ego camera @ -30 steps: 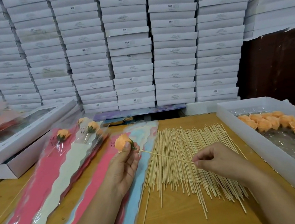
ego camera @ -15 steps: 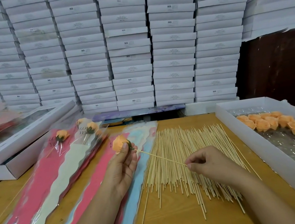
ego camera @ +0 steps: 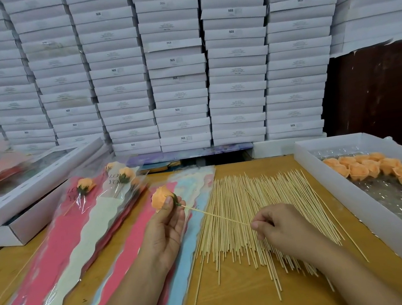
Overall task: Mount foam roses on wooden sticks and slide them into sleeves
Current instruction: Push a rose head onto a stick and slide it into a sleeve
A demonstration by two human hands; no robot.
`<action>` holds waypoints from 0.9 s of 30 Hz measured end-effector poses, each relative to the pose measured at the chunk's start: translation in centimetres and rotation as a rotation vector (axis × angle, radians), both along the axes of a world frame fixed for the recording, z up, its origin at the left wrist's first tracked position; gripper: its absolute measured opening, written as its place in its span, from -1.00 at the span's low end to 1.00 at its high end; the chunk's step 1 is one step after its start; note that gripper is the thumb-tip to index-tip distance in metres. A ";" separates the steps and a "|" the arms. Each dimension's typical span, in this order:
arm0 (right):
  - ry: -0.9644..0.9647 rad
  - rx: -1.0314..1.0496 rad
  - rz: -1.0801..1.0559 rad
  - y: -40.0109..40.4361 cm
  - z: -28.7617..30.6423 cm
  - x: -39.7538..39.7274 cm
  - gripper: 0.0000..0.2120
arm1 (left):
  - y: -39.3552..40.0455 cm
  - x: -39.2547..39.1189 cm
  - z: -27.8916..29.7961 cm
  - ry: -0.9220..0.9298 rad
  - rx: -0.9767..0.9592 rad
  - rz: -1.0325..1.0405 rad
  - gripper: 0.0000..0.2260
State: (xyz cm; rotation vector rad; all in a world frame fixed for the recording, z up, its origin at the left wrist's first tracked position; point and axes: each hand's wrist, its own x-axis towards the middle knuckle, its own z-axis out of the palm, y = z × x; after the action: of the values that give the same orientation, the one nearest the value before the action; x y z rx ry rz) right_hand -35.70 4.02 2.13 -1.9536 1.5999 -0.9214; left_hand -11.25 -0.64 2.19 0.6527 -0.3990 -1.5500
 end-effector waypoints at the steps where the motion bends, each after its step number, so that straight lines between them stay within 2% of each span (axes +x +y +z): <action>1: 0.004 0.012 0.014 0.1 0.0 0.0 -0.69 | 0.0 0.0 0.0 -0.001 -0.002 -0.005 -0.88; 7: 0.034 0.024 0.073 0.3 -0.1 0.3 -0.65 | -0.1 0.1 -0.1 0.004 -0.012 -0.011 -0.86; 17: -0.141 0.114 0.069 0.2 0.6 -0.1 -0.76 | -0.1 -0.2 0.3 -0.056 -0.071 -0.038 -0.73; 20: -0.297 0.129 0.050 0.1 1.1 -0.6 -0.78 | 0.2 -0.2 1.2 -0.213 -0.055 -0.025 -0.70; 23: -0.523 0.156 0.058 -0.1 1.4 -1.2 -0.80 | -0.3 0.3 2.5 -0.482 0.042 -0.030 -0.81; 27: -0.664 0.186 0.077 -0.3 1.6 -1.7 -0.85 | -1.9 3.0 3.6 -0.898 0.049 0.107 -0.87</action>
State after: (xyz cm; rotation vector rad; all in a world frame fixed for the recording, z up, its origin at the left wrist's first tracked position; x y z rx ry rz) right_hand -37.42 3.72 3.68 -1.3649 1.1624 -1.1797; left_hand -8.29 -2.58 5.80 1.3780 -0.9726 -1.0936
